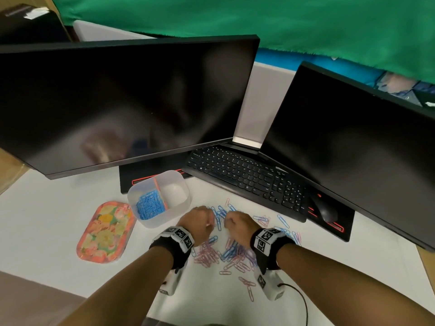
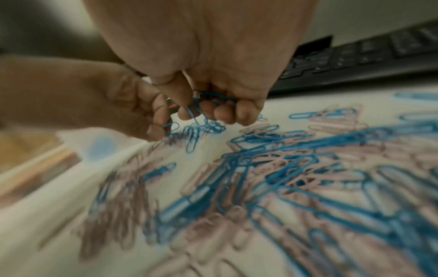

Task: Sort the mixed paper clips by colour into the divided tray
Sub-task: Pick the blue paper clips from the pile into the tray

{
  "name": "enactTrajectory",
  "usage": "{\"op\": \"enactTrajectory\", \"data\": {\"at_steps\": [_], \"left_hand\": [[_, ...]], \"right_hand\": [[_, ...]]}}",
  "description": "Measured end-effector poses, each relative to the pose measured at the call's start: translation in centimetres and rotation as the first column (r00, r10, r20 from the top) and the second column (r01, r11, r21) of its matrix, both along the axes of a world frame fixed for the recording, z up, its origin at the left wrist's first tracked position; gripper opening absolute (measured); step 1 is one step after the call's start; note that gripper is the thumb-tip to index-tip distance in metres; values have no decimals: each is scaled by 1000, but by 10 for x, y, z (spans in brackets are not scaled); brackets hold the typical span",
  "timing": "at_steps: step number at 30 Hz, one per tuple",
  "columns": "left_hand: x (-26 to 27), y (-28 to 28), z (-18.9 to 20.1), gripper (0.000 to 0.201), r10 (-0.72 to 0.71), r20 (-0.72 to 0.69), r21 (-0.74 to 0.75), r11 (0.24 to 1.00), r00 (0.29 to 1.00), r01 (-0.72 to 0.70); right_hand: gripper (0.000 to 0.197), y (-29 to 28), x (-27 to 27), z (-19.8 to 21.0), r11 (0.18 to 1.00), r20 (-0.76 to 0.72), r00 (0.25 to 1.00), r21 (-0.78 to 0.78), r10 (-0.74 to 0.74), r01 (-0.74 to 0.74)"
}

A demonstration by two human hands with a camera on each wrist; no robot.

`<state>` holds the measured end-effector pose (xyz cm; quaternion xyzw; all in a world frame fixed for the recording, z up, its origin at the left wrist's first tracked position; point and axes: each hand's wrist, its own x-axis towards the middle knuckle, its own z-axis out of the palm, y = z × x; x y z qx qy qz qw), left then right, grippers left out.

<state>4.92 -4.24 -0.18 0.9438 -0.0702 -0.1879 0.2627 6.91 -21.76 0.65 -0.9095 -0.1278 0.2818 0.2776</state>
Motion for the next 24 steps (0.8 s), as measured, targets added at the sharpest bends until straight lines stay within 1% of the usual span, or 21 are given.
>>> {"op": "enactTrajectory", "data": {"at_steps": [1,2,4,5,7,9,11,14,15,16,17,19,21,22,24], "left_hand": [[0,3,1,8,77,-11,-69,995,997,-77],[0,7,3,9,145,-19,-132,980,989,-147],[-2,15,6,15,231,-58,-218,946,971,-238],[-4,19,7,20,249,-91,-244,933,964,-264],[-8,29,8,29,266,-188,-286,906,945,-312],[-14,37,7,32,271,-305,-340,864,913,-371],[-21,43,7,27,277,-377,-367,831,884,-417],[-31,47,7,19,297,-475,-410,758,828,-507],[-33,49,6,17,309,-476,-394,762,824,-513],[-34,49,5,16,323,-454,-359,786,830,-503],[-36,48,4,14,339,-416,-313,818,844,-482],[-41,43,5,14,359,-333,-164,888,872,-429],[-48,34,8,26,337,-270,68,941,902,-331],[-51,29,8,33,312,-248,171,946,917,-276],[-56,21,8,41,277,-205,283,935,939,-214]], "right_hand": [[24,2,3,0,995,-93,992,46,-87,91],[25,3,5,0,977,-199,966,95,-167,189],[27,5,9,1,915,-381,882,176,-278,364],[28,6,10,3,880,-444,842,207,-305,428],[25,8,11,4,840,-502,806,249,-314,482],[24,11,10,5,841,-511,808,265,-293,472],[26,13,9,5,841,-514,808,267,-288,470],[26,15,8,7,808,-542,775,266,-326,526],[23,17,9,6,803,-537,769,254,-347,540],[19,19,9,7,822,-500,782,215,-371,527],[16,20,10,7,859,-432,816,157,-384,488],[19,24,8,5,932,-199,912,-12,-358,363],[13,30,5,3,950,-22,954,-104,-298,294],[12,33,2,2,955,26,963,-130,-266,268],[18,40,-1,-2,952,87,972,-202,-217,231]]}}
